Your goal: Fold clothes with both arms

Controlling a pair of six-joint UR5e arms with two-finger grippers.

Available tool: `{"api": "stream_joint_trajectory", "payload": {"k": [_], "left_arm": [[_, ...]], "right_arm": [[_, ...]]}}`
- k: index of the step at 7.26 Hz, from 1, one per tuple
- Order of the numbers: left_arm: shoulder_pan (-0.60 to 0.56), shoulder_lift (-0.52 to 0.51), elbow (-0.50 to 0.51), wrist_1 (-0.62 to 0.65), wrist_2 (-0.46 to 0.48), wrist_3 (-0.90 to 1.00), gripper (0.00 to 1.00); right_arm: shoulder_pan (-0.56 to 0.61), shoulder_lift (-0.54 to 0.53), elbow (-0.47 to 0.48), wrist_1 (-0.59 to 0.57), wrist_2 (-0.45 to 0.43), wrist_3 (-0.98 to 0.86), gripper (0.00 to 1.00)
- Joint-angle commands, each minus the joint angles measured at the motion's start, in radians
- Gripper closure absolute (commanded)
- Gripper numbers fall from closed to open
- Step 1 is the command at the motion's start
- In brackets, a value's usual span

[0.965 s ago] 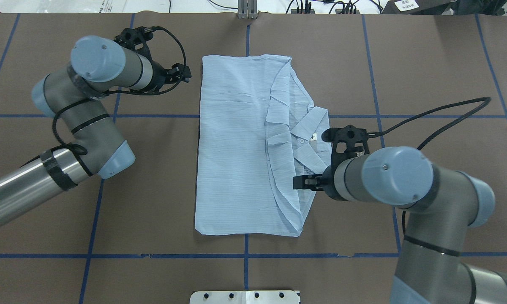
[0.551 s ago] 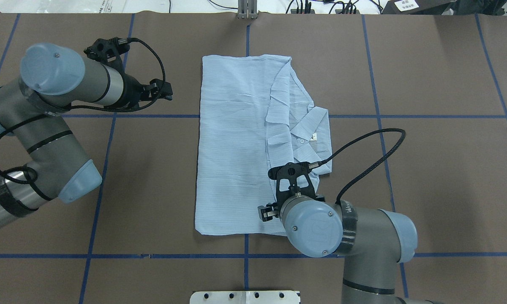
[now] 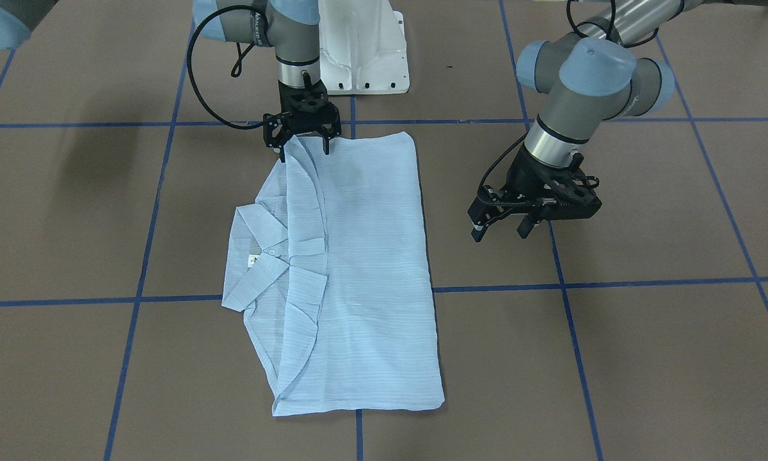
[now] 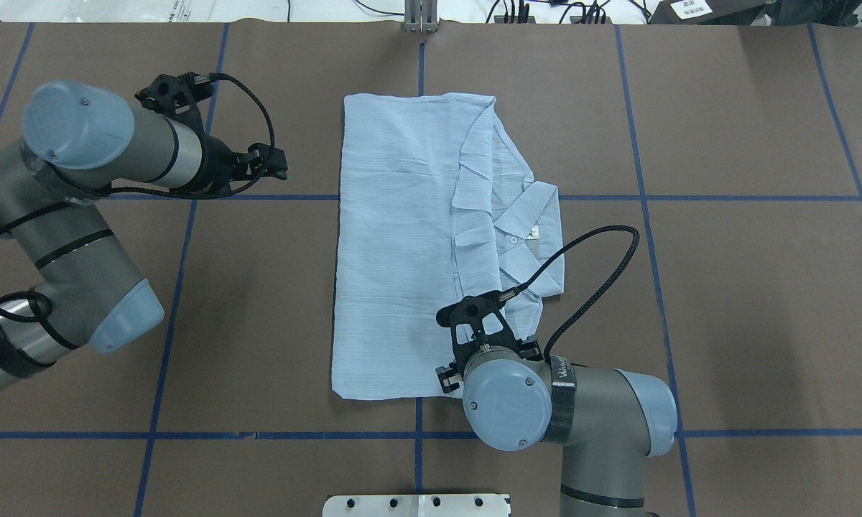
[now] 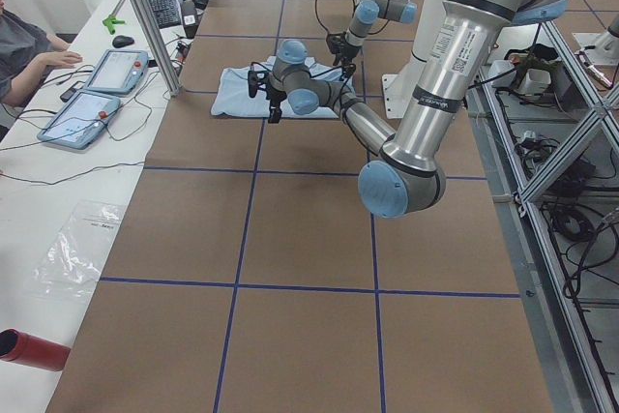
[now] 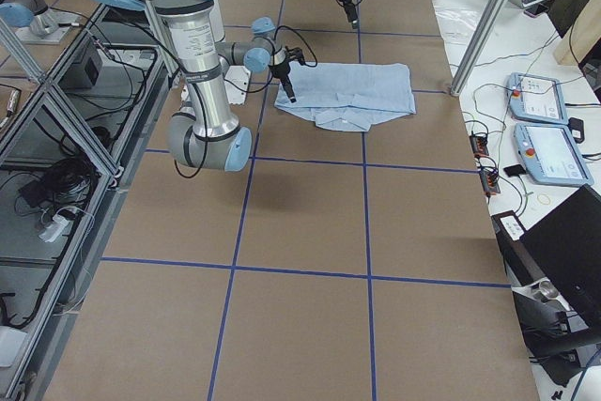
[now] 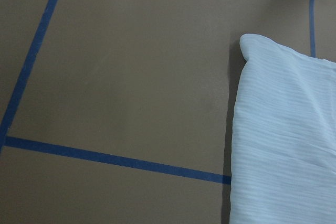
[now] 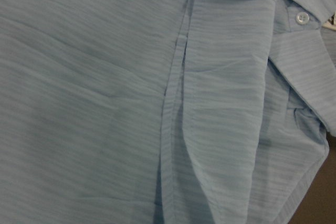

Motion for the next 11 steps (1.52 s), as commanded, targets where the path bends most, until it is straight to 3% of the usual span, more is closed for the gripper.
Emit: {"api": "stream_joint_trajectory", "payload": {"k": [1, 6, 9, 10, 11], "left_arm": [[0.001, 0.000, -0.002, 0.000, 0.000, -0.002, 0.00], [0.006, -0.007, -0.006, 0.001, -0.005, -0.011, 0.00], [0.007, -0.009, -0.005, 0.001, -0.014, -0.012, 0.00], [0.007, -0.010, -0.005, 0.001, -0.015, -0.011, 0.00], [0.007, -0.012, -0.003, 0.001, -0.015, -0.011, 0.00]], "right_arm": [[0.002, -0.024, 0.000, -0.001, -0.003, -0.022, 0.00], [0.058, -0.084, 0.012, 0.001, 0.011, -0.072, 0.00], [0.185, -0.355, 0.194, 0.014, 0.112, -0.181, 0.00], [0.210, -0.377, 0.222, 0.015, 0.114, -0.203, 0.00], [0.241, -0.333, 0.222, 0.015, 0.118, -0.218, 0.00]]}}
